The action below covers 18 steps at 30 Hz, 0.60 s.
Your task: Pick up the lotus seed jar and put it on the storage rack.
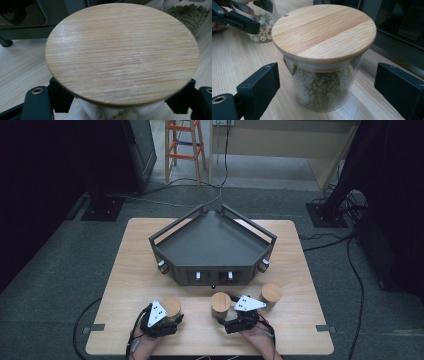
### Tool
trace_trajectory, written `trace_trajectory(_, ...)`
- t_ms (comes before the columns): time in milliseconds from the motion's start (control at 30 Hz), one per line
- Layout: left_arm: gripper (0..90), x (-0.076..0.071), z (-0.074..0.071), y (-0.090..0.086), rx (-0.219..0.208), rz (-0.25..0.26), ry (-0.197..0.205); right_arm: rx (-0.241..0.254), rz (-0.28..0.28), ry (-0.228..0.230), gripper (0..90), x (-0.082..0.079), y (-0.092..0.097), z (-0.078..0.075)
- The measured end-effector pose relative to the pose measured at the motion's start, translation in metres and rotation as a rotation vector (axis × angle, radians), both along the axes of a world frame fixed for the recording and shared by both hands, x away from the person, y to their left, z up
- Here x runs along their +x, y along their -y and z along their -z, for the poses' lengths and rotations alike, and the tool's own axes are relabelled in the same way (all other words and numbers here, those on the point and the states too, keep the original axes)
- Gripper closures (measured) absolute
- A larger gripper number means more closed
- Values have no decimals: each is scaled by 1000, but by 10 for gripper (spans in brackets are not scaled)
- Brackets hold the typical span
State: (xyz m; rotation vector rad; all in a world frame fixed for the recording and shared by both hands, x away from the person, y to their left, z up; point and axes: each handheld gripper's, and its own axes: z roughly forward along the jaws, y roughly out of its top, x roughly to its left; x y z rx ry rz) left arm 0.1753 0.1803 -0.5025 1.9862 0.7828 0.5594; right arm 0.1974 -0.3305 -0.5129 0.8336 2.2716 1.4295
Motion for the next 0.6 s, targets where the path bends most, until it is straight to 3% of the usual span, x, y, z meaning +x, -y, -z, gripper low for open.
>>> trace_trajectory(600,253,0,-1,-1,-16,-4,-11,7,4,2,62,0,2,1)
